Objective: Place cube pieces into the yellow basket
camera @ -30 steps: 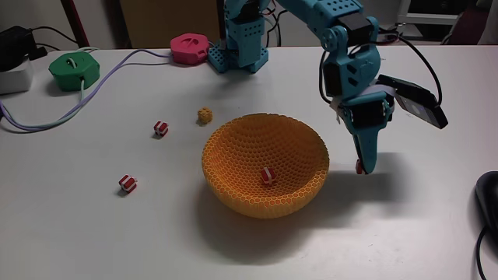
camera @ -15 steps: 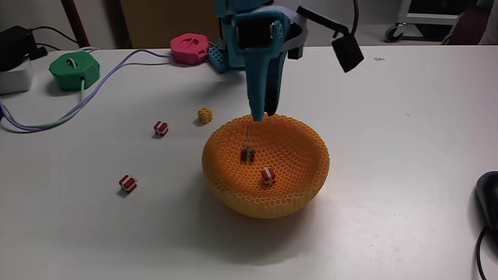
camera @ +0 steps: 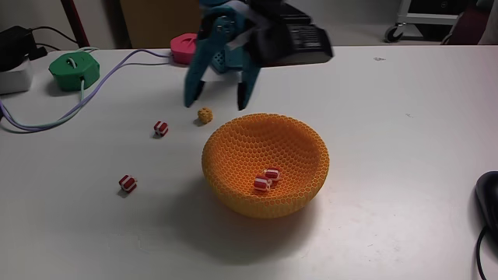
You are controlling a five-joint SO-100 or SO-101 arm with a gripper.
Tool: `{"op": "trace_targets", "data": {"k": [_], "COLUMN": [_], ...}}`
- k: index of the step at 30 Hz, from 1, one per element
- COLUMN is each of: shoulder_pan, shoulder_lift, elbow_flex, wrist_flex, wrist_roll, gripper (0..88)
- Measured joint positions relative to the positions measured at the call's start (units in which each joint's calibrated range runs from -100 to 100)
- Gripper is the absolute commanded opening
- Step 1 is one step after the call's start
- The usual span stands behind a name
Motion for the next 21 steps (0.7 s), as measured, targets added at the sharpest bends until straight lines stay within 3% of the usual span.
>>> {"op": "trace_targets", "data": {"k": [4, 7, 14, 21], "shoulder_pan": [9.8, 13.4, 21.0, 22.5], "shoulder_lift": [-4.4, -4.9, 0.1, 11.5], "elbow_flex": [17.6, 30.8, 39.6, 39.1], "wrist_flex": [-20.3, -38.9, -62.0, -73.5], "wrist_roll": [-8.3, -11.0, -9.8, -10.1], "gripper": [38.8, 39.2, 37.5, 36.1]}}
